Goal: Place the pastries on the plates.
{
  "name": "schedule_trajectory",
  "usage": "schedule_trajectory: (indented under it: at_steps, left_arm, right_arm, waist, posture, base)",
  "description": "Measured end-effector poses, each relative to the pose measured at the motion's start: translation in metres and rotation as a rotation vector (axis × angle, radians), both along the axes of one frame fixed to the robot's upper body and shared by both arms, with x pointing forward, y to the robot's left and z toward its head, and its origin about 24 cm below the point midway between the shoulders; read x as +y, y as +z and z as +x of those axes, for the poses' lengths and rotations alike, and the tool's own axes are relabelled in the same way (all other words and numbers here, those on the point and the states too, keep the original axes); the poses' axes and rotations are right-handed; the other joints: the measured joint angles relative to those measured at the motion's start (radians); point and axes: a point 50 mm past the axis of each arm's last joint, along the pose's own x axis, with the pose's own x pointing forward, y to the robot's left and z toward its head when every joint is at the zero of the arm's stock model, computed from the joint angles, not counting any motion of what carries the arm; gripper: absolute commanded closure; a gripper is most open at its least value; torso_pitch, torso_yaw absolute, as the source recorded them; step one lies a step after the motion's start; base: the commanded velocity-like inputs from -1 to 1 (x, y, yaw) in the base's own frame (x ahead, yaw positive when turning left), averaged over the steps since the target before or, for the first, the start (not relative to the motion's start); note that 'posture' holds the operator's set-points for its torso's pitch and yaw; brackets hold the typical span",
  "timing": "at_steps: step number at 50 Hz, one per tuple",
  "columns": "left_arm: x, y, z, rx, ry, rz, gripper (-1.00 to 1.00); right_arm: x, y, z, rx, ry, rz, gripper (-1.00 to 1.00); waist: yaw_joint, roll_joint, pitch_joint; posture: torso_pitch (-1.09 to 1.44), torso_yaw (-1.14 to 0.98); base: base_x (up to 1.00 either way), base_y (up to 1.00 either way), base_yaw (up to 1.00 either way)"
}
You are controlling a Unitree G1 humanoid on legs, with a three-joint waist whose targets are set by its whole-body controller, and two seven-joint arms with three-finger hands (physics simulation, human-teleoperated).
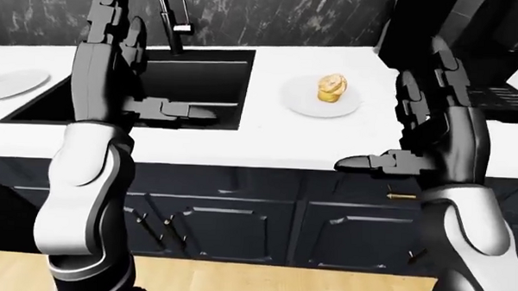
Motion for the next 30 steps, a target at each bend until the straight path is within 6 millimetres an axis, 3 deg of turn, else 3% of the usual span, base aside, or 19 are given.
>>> schedule_trajectory:
  at_steps: [3,5,10,12,16,19,22,25,27,30]
  left_arm:
    - [0.003,-0.002,0.004,0.011,0.008,-0.003,-1.0]
    - [0.007,-0.006,0.005,0.036,0.033,-0.008,-1.0]
    - [0.005,0.006,0.0,-0.01,0.038,0.002,-1.0]
    - [0.005,0.009,-0.003,-0.028,0.041,0.004,-1.0]
    - [0.006,0.01,-0.003,-0.025,0.042,0.009,-1.0]
    - [0.002,0.002,-0.001,0.005,0.024,0.003,-1.0]
    - [-0.001,-0.002,0.002,0.034,0.008,0.008,-1.0]
    - [0.0,0.006,-0.003,-0.015,0.014,0.008,-1.0]
    - [0.001,0.01,-0.005,-0.042,0.021,0.008,-1.0]
    - [0.009,0.001,-0.002,0.0,0.054,-0.001,-1.0]
  right_arm:
    - [-0.002,0.0,0.001,-0.009,-0.011,0.006,-1.0]
    - [-0.001,-0.003,0.001,0.001,0.001,0.009,-1.0]
    - [0.0,0.001,-0.001,-0.025,0.004,0.006,-1.0]
    - [0.003,0.001,-0.002,-0.042,0.017,0.004,-1.0]
    - [0.005,-0.001,-0.001,-0.035,0.031,0.006,-1.0]
    - [-0.002,-0.007,0.0,-0.001,-0.004,0.002,-1.0]
    - [-0.005,-0.007,0.002,0.013,-0.028,0.001,-1.0]
    - [-0.001,0.0,-0.001,-0.045,-0.017,-0.014,-1.0]
    - [0.001,0.003,-0.001,-0.064,-0.005,-0.019,-1.0]
    - [0.007,-0.005,0.003,-0.012,0.027,-0.013,-1.0]
  waist:
    - [0.006,0.061,-0.009]
    - [0.004,0.052,0.018]
    - [0.015,-0.017,0.001]
    - [0.023,-0.035,-0.003]
    - [0.031,-0.056,-0.004]
    - [0.02,-0.051,0.007]
    - [0.023,-0.066,-0.02]
    - [0.012,-0.027,-0.012]
    - [0.022,0.03,-0.02]
    - [0.05,0.034,-0.004]
  posture:
    - [0.0,0.0]
    - [0.0,0.0]
    - [0.0,0.0]
    - [0.0,0.0]
    - [0.0,0.0]
    - [0.0,0.0]
    - [0.0,0.0]
    - [0.0,0.0]
    - [0.0,0.0]
    - [0.0,0.0]
  base:
    - [0.19,0.65,0.0]
    - [0.19,0.66,0.0]
    - [0.18,0.65,0.0]
    - [0.18,0.66,0.0]
    - [0.19,0.66,0.0]
    - [0.18,0.66,0.0]
    - [0.18,0.66,0.0]
    - [0.18,0.68,0.0]
    - [0.18,0.69,0.0]
    - [0.18,0.68,0.0]
